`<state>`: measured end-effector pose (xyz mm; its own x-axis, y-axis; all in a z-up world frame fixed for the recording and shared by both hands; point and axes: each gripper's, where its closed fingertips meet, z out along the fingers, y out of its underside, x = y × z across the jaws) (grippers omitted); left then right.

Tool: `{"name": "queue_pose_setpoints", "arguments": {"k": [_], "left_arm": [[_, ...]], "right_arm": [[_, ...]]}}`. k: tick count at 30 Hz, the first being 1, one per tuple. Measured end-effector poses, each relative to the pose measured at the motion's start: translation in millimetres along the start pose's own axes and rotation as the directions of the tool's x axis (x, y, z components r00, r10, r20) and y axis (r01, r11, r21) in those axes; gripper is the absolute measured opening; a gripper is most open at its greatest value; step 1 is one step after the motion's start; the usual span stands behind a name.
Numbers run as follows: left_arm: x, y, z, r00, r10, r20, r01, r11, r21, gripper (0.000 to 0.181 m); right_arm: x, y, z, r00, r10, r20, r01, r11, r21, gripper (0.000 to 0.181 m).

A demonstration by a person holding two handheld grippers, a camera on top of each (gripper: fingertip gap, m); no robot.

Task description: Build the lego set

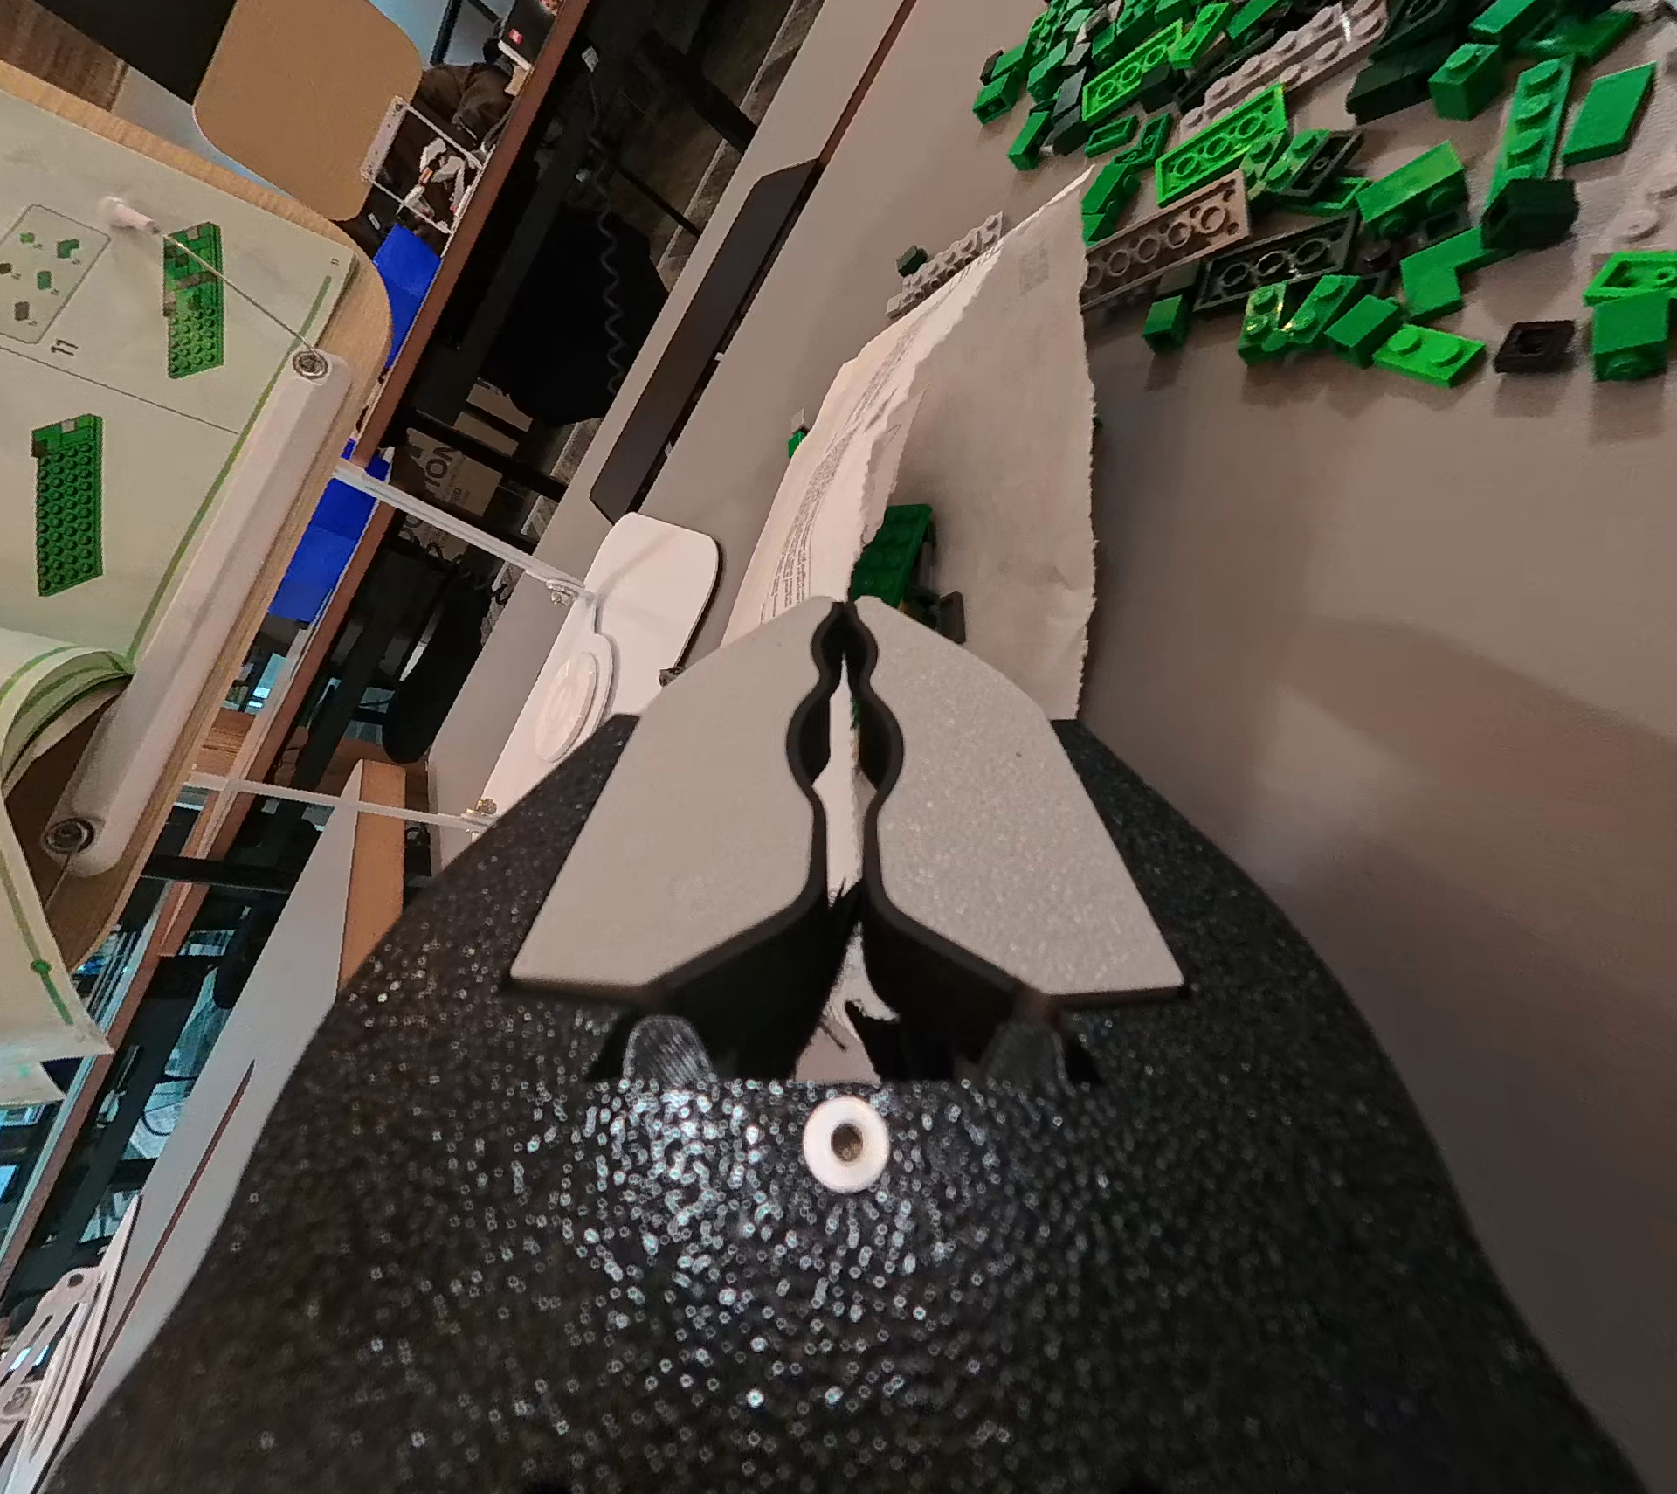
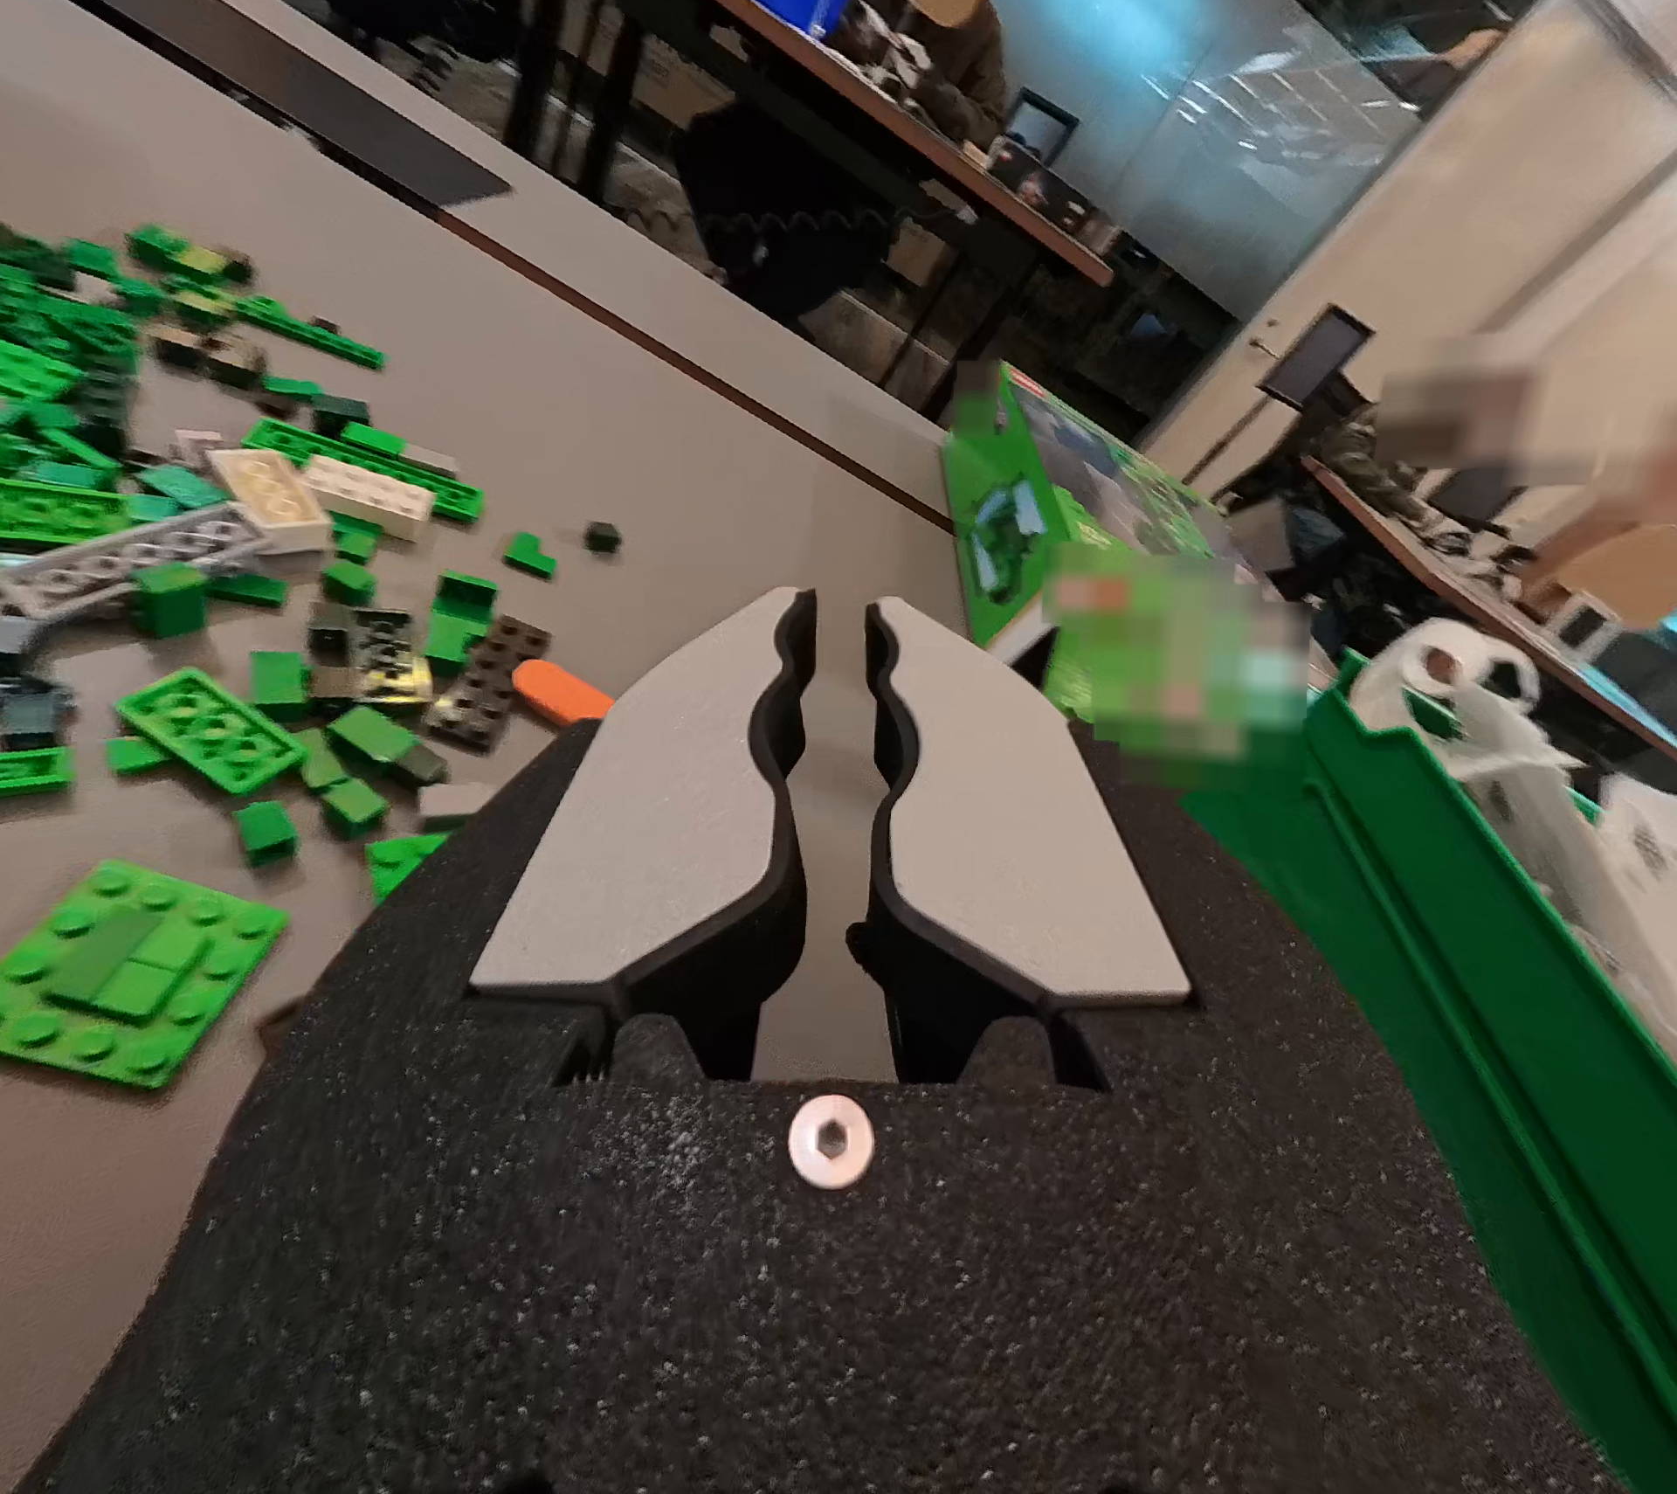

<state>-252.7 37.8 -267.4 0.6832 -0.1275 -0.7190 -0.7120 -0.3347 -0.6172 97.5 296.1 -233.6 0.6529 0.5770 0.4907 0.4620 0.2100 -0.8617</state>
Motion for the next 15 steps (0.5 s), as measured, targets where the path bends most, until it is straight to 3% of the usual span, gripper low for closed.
{"name": "queue_pose_setpoints", "arguments": {"k": [5, 9, 15], "left_arm": [[-3, 0, -1, 1.000, 0.000, 0.012, 0.000, 1.000, 0.001, 0.000], [-3, -1, -1, 1.000, 0.000, 0.015, 0.000, 1.000, 0.003, 0.000], [-1, -1, -1, 1.000, 0.007, 0.011, -0.007, 1.000, 0.003, 0.000]], "right_arm": [[-65, -33, 7, 0.930, 0.118, 0.349, -0.147, 0.987, 0.058, 0.004], [-113, -54, 17, 0.852, -0.038, 0.522, 0.007, 0.998, 0.061, 0.000], [-198, -74, 16, 0.526, -0.237, 0.817, 0.253, 0.960, 0.117, 0.000]]}}
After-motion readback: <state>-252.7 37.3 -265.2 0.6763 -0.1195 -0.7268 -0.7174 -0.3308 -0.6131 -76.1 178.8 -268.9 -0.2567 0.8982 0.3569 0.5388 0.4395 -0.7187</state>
